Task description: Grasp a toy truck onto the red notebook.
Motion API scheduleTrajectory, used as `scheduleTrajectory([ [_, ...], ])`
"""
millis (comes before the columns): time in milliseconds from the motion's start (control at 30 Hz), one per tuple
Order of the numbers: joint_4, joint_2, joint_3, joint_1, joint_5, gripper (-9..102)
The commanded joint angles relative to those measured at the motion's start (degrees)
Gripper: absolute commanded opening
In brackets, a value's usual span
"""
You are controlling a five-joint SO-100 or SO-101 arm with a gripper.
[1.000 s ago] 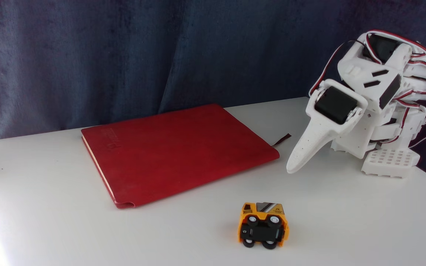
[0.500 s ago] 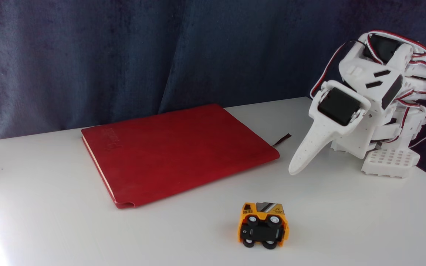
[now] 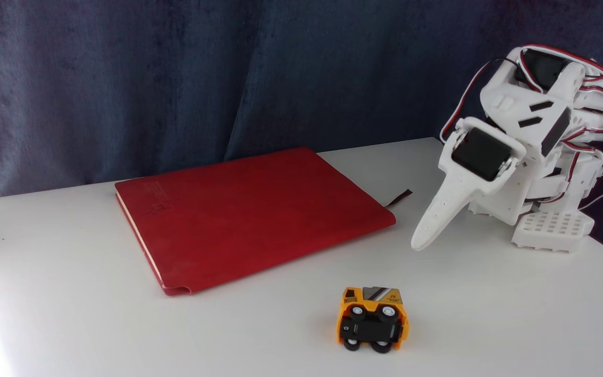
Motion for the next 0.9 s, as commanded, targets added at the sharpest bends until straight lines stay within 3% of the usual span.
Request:
scheduleTrajectory([
  [0,0.26,0.97,-0.70,-0.35,-0.26,5],
  [267,0.97,0.97,-1.41,-0.35,-0.26,5],
  [633,8.17,-0.18,-11.16,-1.49,-2.02,9],
  [867,5.27,-23.47,-22.68,-4.48,-5.19,13],
])
